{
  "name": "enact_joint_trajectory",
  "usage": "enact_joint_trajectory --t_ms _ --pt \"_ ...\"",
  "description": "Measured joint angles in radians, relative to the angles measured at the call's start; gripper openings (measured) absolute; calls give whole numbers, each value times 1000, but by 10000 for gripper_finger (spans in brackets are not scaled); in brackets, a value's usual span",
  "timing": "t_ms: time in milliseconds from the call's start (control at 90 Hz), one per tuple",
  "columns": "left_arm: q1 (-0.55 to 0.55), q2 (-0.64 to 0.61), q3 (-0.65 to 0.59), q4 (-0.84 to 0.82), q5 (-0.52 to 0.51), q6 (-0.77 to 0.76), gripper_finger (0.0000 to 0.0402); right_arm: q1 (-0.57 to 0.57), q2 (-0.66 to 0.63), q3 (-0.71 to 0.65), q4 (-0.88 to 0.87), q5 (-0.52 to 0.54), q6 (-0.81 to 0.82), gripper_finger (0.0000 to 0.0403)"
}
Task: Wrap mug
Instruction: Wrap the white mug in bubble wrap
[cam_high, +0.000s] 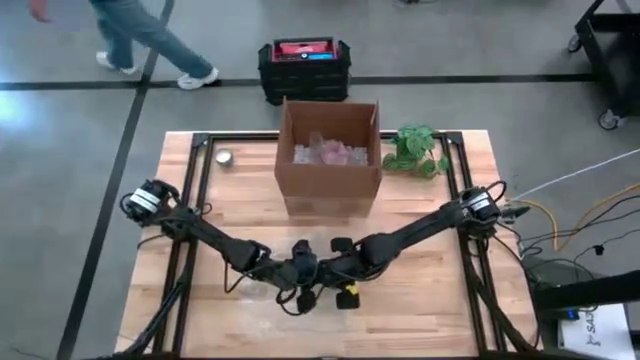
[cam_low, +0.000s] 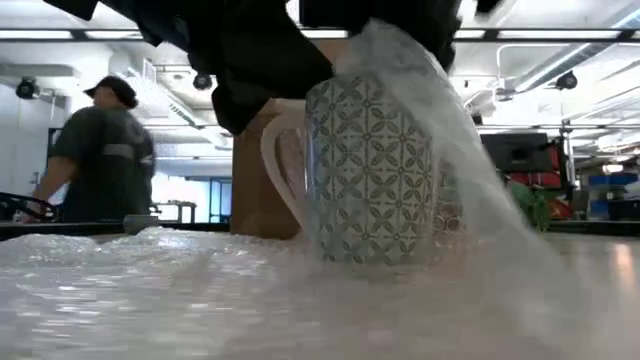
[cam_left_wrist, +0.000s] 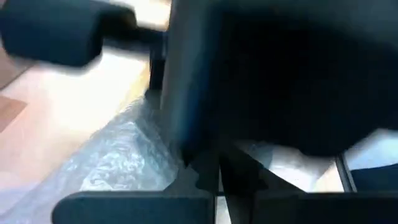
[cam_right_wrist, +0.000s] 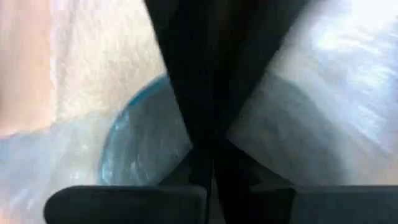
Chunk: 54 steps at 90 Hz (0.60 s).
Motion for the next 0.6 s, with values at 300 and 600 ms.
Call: enact_joint_trajectory --t_ms 300,600 --pt "0 0 0 0 0 0 0 5 -155 12 7 83 -11 0" --pt "-1 0 0 0 -2 0 0 -37 -37 -18 3 175 -35 0"
